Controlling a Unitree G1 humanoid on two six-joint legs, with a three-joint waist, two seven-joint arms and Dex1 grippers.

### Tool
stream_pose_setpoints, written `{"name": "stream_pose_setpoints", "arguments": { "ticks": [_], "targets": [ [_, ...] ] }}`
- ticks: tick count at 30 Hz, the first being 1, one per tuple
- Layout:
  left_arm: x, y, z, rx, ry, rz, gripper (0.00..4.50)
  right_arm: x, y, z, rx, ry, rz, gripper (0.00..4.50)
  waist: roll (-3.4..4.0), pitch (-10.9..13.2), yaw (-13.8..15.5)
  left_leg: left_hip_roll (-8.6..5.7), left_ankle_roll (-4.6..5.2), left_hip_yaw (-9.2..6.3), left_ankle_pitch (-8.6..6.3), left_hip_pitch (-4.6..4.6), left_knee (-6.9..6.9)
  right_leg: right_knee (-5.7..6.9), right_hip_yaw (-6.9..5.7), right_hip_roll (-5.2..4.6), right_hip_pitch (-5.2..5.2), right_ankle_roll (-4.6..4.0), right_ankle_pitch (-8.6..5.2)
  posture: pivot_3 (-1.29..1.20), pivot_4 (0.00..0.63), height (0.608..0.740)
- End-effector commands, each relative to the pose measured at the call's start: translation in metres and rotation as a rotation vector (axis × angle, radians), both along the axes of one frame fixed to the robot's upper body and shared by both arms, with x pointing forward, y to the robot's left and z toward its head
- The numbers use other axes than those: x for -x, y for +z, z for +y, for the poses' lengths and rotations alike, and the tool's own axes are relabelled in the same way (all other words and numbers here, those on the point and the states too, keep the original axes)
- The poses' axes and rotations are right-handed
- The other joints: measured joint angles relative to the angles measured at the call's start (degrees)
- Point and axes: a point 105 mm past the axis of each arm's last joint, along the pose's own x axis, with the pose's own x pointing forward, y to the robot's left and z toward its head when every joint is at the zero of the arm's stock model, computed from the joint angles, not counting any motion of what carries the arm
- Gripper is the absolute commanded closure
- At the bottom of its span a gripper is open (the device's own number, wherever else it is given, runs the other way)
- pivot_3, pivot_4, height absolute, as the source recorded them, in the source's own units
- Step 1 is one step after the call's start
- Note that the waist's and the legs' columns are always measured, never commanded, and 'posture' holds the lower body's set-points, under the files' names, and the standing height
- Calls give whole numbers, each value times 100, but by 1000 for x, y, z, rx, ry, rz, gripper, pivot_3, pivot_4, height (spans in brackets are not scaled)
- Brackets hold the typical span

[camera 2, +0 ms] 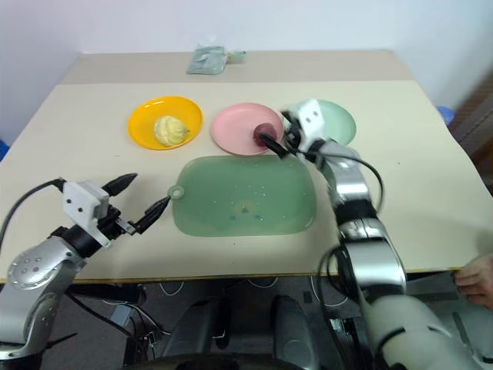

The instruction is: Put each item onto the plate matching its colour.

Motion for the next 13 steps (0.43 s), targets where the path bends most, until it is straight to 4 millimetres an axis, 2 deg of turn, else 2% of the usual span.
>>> {"name": "stream_pose_setpoints", "arguments": {
  "ticks": [1, 5, 7, 13],
  "targets": [
    [2, 8, 0, -8, -17, -50, 0, 40, 26, -16, 16, 6, -71, 71, 3, 1, -8, 0, 0, 1, 0, -2, 1, 2, 0, -3, -2, -1, -1, 0, 150, 740],
    [3, 7, 3, -9, -24, -43, 0, 83, 14, -48, 46, -113, 9, 71, 6, 0, -36, 14, 0, 15, -1, 9, 2, 2, 3, 2, -4, -4, -2, 0, 150, 740],
    [2, 7, 1, -6, -41, -39, 0, 96, 8, -56, 61, -154, 40, 71, 2, -2, -10, 19, 0, 17, -1, 9, 2, 0, -3, 3, -4, -7, -5, 0, 150, 740],
    [-4, 4, -4, -13, -74, 1, 0, 104, 4, -64, 45, -221, 66, 71, -2, -3, -13, 19, 0, 25, -1, 9, 13, -3, -4, 6, -2, -7, -6, 0, 150, 740]
  ]
}}
